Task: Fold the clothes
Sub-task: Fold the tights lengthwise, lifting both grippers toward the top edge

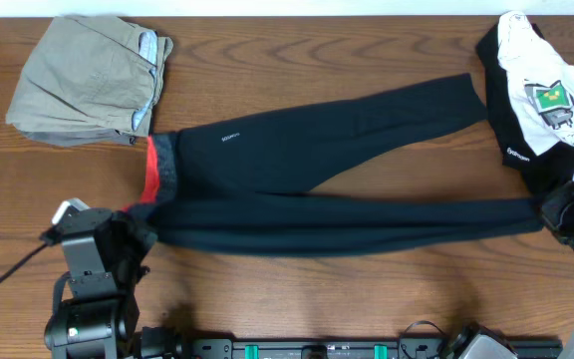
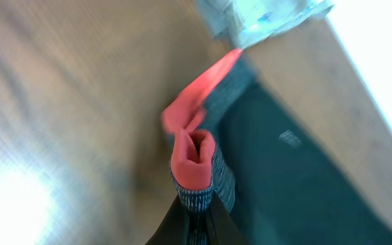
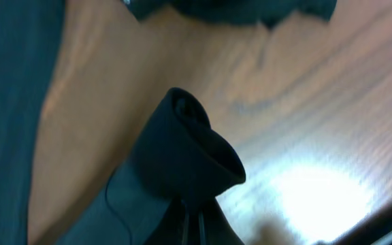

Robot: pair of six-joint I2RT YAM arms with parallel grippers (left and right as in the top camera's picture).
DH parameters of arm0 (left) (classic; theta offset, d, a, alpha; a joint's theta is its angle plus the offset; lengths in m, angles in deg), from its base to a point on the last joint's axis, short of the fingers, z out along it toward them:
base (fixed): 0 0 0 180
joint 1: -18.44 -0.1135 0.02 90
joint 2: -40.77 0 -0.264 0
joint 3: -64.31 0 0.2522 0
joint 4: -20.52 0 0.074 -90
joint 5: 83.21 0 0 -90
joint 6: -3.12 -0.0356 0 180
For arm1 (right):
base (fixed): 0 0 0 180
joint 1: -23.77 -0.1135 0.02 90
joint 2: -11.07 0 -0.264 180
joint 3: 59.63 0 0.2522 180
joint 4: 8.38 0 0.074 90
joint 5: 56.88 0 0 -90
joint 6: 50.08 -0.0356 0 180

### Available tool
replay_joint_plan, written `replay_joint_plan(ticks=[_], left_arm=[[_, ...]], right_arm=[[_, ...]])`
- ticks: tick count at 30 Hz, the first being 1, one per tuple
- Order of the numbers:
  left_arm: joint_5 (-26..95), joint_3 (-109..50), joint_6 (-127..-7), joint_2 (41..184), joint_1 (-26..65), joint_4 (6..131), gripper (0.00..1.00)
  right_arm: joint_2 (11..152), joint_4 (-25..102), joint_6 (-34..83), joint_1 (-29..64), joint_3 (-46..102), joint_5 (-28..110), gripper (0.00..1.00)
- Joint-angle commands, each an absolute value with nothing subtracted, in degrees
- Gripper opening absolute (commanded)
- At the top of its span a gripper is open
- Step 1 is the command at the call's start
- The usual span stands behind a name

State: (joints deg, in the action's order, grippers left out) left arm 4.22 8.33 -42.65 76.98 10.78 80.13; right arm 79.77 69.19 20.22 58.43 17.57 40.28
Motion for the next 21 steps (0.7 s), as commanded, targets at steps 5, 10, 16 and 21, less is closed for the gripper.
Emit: replay_joint_plan(ticks=[5,10,16,21], left_arm=[[0.44,6.34,-44.0,81.07,10.73,72.89,0.06],[0.44,6.34,-44.0,88.87,10.73,68.89,0.06],[0.75,6.34,-44.0,99.3,10.76,59.38,0.06],[1.41,6.34,-43.98,105.63,10.8,53.7,0.06]], right_arm=[[83.97,60.01,22.01,57.84,19.25,43.99,0.01],[89.68,51.68,21.99,56.37,19.25,46.42,0.01],[96.82,40.12,21.27,52.05,19.27,48.04,0.01],[102.29,32.03,21.05,46.74,19.38,47.93,0.02]])
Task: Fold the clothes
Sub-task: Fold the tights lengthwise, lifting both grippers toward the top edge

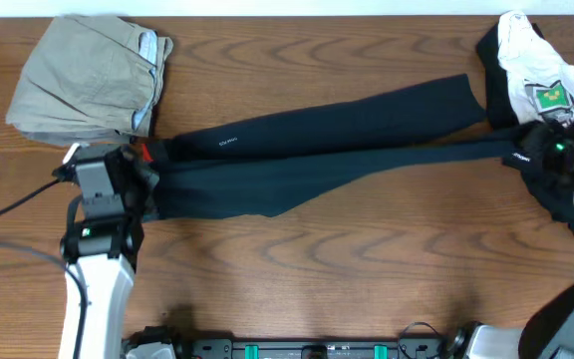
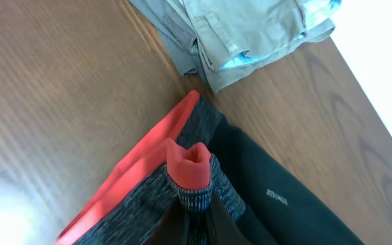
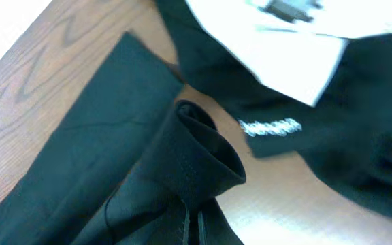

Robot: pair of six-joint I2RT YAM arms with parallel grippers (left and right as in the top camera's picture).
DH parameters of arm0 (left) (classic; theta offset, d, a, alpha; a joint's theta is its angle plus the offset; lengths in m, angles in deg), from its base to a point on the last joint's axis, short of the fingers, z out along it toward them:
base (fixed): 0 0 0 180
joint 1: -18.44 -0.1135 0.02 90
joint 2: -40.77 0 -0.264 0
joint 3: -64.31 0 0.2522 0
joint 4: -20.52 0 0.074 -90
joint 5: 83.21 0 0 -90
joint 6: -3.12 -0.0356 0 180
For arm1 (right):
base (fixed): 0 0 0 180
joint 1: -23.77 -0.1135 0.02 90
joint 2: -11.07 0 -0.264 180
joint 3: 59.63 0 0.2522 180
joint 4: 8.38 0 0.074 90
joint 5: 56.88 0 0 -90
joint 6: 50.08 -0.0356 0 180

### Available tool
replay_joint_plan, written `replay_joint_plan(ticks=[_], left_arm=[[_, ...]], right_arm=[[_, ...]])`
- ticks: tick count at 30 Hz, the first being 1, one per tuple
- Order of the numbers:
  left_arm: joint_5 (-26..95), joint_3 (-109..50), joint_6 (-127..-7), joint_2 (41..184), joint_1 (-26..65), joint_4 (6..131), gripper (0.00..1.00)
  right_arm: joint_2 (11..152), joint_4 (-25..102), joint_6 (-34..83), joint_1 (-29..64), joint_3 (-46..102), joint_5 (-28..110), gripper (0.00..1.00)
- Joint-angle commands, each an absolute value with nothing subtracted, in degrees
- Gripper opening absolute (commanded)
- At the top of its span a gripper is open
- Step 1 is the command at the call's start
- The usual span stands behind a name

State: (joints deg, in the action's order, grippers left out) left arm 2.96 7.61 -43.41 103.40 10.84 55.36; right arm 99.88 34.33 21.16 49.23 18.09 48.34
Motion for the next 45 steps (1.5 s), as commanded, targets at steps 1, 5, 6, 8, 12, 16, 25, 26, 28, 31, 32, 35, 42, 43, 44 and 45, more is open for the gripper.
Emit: replay_joint_plan(ticks=[1,5,6,8,12,16,25,26,28,31,32,35,42,43,44,45], left_arm=[[1.43,6.34,-43.98,106.81,10.8,52.45,0.06],[1.62,6.34,-44.0,110.44,10.8,47.1,0.06],[1.62,6.34,-44.0,111.16,10.8,45.64,0.06],[1.62,6.34,-44.0,112.41,10.8,42.97,0.06],[1.6,6.34,-44.0,115.21,10.8,38.03,0.06],[1.6,6.34,-44.0,119.01,10.8,34.51,0.06],[1.58,6.34,-44.0,129.33,10.8,23.36,0.06],[1.56,6.34,-44.0,130.14,10.8,21.96,0.06],[1.56,6.34,-44.0,131.53,10.8,19.43,0.06],[1.56,6.32,-44.0,133.33,10.8,16.52,0.06],[1.56,6.32,-44.0,133.85,10.8,16.0,0.06],[1.54,6.32,-44.0,135.12,10.8,15.28,0.06],[1.56,6.32,-44.0,135.49,10.8,14.82,0.98],[1.56,6.32,-44.03,135.49,10.8,14.66,0.98],[1.58,6.32,-44.03,135.49,10.8,14.64,0.98],[1.58,6.32,-44.03,135.47,10.8,14.64,0.98]], right_arm=[[103.56,30.35,20.7,45.64,19.51,47.77,0.02],[108.95,25.78,19.13,42.39,21.24,45.98,0.01],[110.7,24.95,19.1,41.66,22.22,45.96,0.02],[113.81,24.51,18.71,40.68,24.52,45.2,0.01],[119.6,24.6,18.73,39.54,30.2,44.19,0.02],[123.55,24.6,18.73,39.43,35.25,43.86,0.01],[128.52,21.69,18.75,39.11,38.35,43.6,0.02],[129.06,21.24,18.75,39.0,38.35,43.53,0.01],[129.56,20.69,18.73,38.74,38.35,43.36,0.02],[130.35,19.66,18.73,38.17,38.35,42.73,0.02],[130.57,19.4,18.75,38.01,38.35,42.42,0.02],[131.03,18.59,18.73,37.45,38.35,42.33,0.02],[131.2,17.94,18.75,36.55,38.35,41.87,0.54],[131.2,18.0,18.75,36.57,38.35,41.87,0.61],[131.2,18.24,18.78,36.62,38.35,41.87,0.66],[131.18,18.53,18.8,36.64,38.37,41.87,0.69]])
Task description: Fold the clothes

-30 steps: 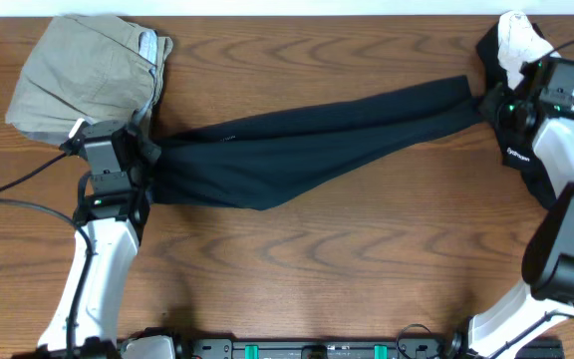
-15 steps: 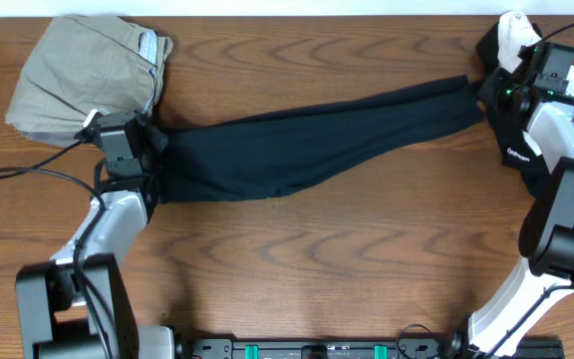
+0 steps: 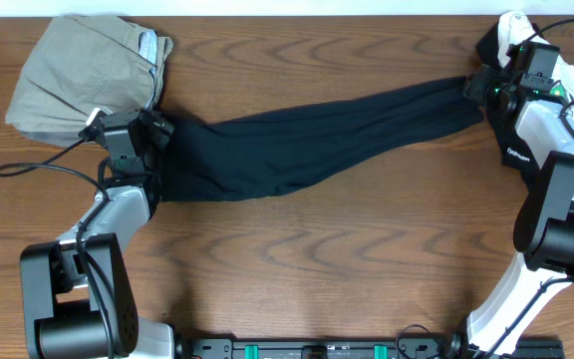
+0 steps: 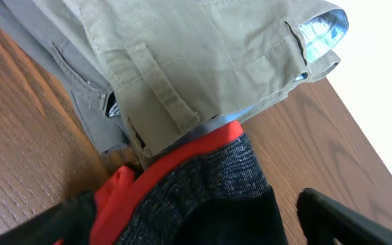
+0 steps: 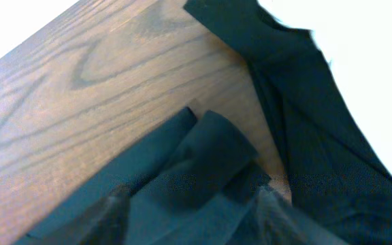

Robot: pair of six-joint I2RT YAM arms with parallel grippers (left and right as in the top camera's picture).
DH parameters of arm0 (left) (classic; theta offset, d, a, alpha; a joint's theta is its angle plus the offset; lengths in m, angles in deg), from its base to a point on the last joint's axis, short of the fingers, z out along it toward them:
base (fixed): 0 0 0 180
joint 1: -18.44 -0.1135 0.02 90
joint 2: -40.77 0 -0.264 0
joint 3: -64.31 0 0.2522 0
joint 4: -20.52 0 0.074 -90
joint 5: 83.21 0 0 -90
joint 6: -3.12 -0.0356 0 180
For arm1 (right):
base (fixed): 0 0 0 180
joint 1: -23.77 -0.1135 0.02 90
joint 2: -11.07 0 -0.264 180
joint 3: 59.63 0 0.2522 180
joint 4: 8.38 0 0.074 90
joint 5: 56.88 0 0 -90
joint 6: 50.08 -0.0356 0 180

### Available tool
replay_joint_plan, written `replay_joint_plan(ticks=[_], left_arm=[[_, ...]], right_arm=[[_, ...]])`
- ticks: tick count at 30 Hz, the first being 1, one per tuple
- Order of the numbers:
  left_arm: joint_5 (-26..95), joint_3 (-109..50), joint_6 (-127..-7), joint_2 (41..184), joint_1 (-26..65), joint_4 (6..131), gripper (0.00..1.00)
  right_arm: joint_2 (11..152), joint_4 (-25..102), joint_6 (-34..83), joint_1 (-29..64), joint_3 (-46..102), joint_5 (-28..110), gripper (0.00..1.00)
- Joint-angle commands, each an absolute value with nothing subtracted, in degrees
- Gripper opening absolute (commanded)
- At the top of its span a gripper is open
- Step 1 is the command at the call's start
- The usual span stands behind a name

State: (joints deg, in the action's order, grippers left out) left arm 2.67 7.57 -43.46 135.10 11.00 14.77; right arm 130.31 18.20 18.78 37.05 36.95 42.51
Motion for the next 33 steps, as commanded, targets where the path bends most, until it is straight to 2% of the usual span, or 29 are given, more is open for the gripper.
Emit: replay_joint_plan(ticks=[1,7,10,12,21,33], left_arm=[[1.6,6.32,-44.03,135.4,10.78,14.64,0.98],[1.65,6.32,-48.55,131.38,10.73,18.1,0.98],[1.62,6.3,-53.38,126.88,10.73,22.71,0.98],[1.6,6.04,-56.03,123.25,10.73,27.71,0.98],[1.65,2.37,-59.94,115.08,8.02,53.53,0.98],[1.65,2.41,-60.29,115.14,8.0,57.22,0.98]], right_arm=[[131.16,19.16,18.8,36.7,38.46,41.92,0.71],[130.61,27.64,23.23,37.84,41.68,42.18,0.73],[130.61,31.9,28.17,38.41,44.23,42.16,0.62],[130.64,33.67,31.04,38.43,45.5,41.9,0.59],[131.18,34.79,37.51,38.12,46.37,40.43,0.56],[136.67,33.85,41.79,36.09,46.37,39.45,0.45]])
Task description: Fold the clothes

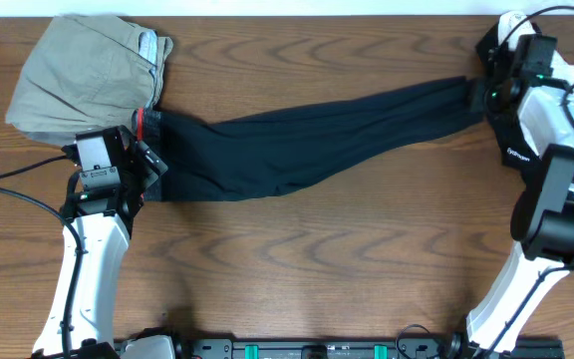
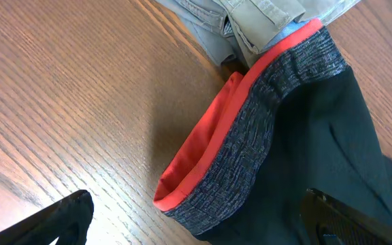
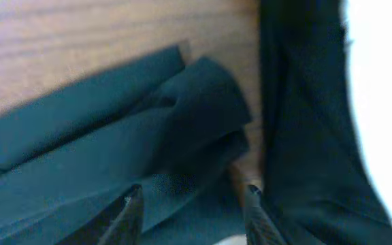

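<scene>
Dark leggings (image 1: 307,135) lie folded lengthwise, one leg on the other, running from left to upper right. Their red and grey waistband (image 2: 264,129) rests flat on the wood at the left end. My left gripper (image 1: 147,165) is just in front of the waistband, open and holding nothing; its fingers (image 2: 70,214) stand wide apart. The stacked leg ends (image 3: 196,116) lie at the right. My right gripper (image 1: 488,93) hovers over them, open (image 3: 189,218) and empty.
Folded khaki trousers (image 1: 88,75) sit at the back left, touching the waistband. A crumpled black and white T-shirt (image 1: 541,95) lies at the back right beside the leg ends. The wooden table (image 1: 317,259) stretches in front.
My left gripper has drawn back from the khaki trousers toward the near side, still open, and more of the waistband shows. The right gripper stays open over the leg ends. The leggings lie as before.
The leggings lay spread with legs apart, my left gripper shut on the near waistband corner and my right on the near cuff. Then both held the near leg closer to the far one. Later it lay on the far leg and both grippers were open.
</scene>
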Robot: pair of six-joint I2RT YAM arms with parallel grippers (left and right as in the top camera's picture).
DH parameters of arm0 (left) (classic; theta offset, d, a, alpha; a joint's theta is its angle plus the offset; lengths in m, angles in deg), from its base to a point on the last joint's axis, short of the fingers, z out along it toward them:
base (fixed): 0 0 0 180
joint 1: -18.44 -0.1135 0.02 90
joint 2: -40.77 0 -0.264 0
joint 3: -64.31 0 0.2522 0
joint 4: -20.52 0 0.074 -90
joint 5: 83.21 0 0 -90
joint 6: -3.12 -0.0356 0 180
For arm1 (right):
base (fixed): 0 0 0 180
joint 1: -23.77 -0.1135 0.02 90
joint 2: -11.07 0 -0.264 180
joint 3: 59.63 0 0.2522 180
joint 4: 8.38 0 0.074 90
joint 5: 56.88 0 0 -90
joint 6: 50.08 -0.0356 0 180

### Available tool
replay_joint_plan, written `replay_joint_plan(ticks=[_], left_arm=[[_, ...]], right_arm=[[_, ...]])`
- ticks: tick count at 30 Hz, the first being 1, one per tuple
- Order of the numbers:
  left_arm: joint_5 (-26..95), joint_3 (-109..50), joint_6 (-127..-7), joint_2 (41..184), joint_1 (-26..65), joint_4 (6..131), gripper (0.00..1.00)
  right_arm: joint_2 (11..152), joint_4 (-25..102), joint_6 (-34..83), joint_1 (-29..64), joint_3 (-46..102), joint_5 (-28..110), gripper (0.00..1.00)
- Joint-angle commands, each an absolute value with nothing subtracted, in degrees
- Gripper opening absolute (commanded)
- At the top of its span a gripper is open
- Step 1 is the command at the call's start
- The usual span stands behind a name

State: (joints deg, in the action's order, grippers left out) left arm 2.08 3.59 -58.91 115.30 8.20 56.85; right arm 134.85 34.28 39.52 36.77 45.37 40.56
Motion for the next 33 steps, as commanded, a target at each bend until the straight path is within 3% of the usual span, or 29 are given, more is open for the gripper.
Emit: replay_joint_plan(ticks=[1,18,22,26,33], left_arm=[[1.62,2.41,-60.29,115.14,8.0,57.26,0.98],[1.62,2.52,-60.27,115.16,8.0,58.44,0.98],[1.62,2.52,-60.29,115.16,8.0,58.71,0.98],[1.62,2.52,-60.27,115.16,8.0,58.92,0.98],[1.62,2.54,-60.29,115.16,8.0,59.32,0.98]], right_arm=[[137.11,33.65,41.79,36.0,46.37,39.29,0.45],[144.3,29.89,41.77,35.74,46.37,36.39,0.48],[144.97,31.42,41.73,35.39,46.37,37.92,0.35],[144.45,33.52,41.62,35.13,46.4,40.93,0.04],[141.98,40.34,40.17,35.17,48.12,42.64,0.01]])
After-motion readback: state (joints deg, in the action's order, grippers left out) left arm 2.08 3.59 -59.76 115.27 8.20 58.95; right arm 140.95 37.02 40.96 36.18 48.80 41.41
